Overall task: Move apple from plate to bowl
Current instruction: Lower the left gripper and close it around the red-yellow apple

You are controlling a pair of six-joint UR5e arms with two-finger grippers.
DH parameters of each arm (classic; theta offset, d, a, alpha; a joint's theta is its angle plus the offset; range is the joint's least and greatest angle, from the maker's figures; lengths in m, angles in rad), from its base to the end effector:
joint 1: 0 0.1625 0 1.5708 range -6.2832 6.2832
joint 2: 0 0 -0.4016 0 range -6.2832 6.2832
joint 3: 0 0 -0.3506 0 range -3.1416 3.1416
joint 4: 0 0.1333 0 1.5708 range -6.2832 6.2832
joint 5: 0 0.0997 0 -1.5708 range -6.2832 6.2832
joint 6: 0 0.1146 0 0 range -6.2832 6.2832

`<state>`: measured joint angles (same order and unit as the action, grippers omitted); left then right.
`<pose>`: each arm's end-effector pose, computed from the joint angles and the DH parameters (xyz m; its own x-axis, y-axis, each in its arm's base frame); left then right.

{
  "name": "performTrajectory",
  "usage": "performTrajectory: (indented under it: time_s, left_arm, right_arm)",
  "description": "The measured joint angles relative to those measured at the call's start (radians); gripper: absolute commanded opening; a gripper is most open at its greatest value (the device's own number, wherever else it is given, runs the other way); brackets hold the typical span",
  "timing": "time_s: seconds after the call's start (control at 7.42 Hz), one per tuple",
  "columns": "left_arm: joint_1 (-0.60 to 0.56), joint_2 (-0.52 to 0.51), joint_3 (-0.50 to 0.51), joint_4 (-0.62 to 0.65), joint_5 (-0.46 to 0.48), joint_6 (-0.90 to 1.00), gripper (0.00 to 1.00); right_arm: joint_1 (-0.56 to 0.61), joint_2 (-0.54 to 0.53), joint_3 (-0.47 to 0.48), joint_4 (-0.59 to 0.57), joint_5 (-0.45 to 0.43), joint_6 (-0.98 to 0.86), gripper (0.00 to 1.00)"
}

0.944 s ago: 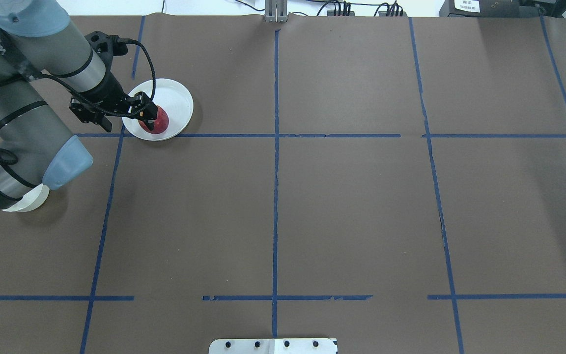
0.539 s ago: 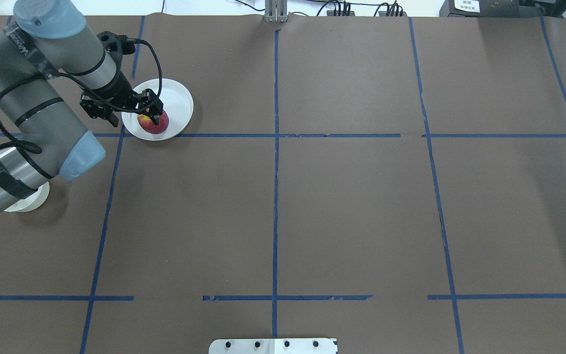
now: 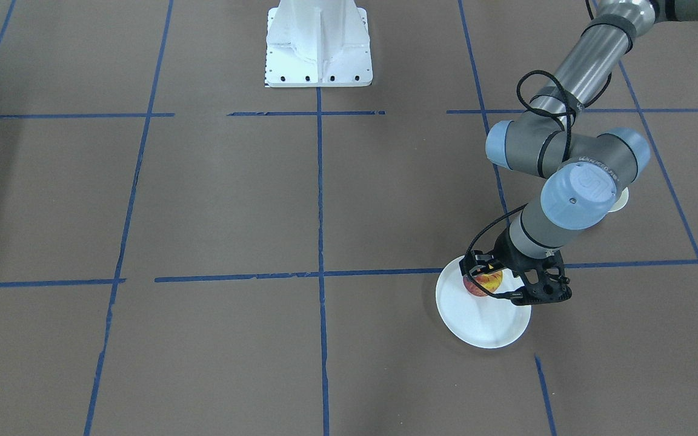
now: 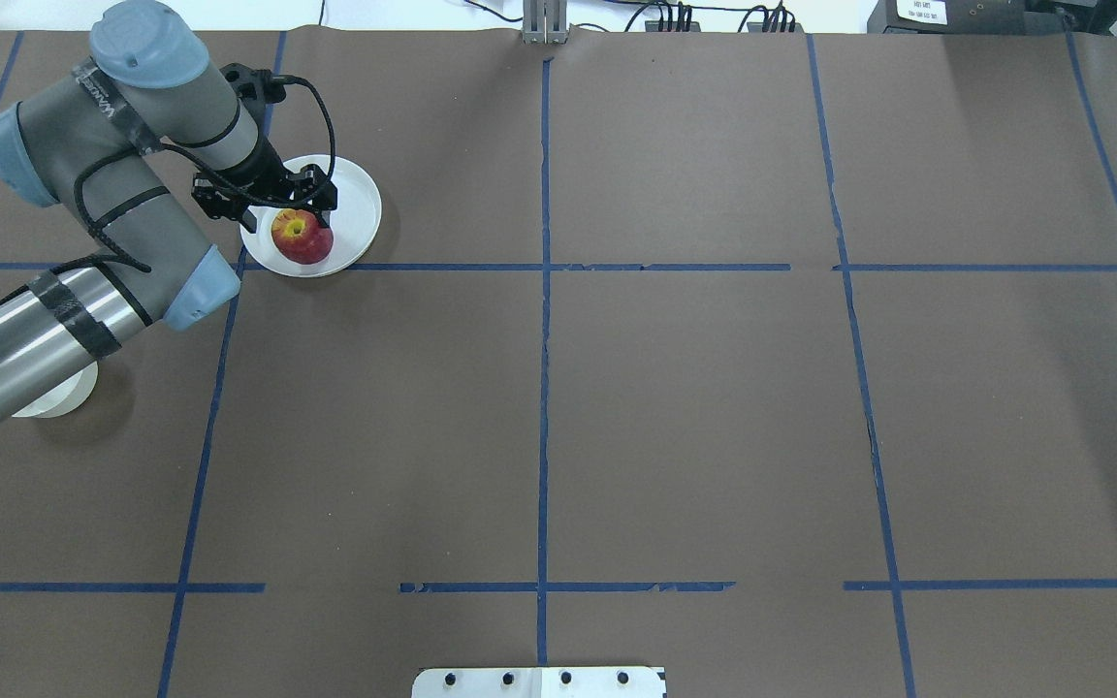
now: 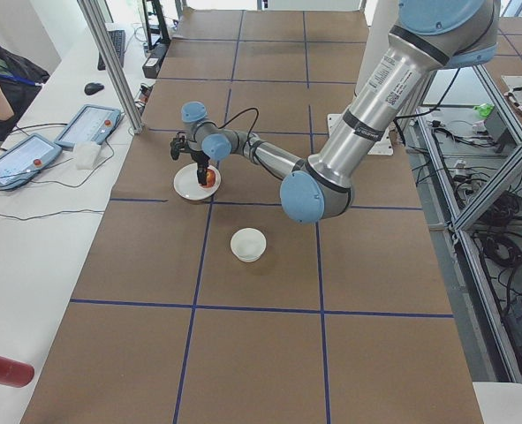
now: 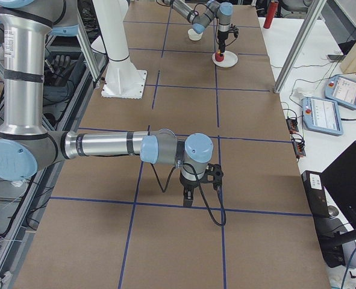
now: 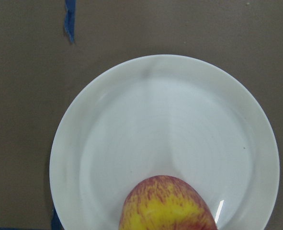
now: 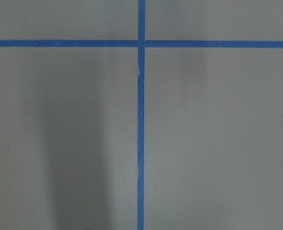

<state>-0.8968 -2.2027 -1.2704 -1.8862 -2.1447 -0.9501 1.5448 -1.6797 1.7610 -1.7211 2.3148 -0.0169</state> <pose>0.3853 -0.5962 0.3891 0.6680 -0.0536 -0.7423 0.0780 0.9970 -0.0019 0.0453 -0.4008 0.6242 0.7362 0.0107 0.6767 0.0384 0.9976 -0.0575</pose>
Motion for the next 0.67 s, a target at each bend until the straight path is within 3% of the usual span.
performTrajectory:
  time_s: [0.67]
  left_arm:
    - [0.006, -0.027, 0.061, -0.042, 0.0, -0.006, 1.0]
  right_arm:
    - [0.001, 0.0, 0.0, 0.0, 0.0, 0.0, 1.0]
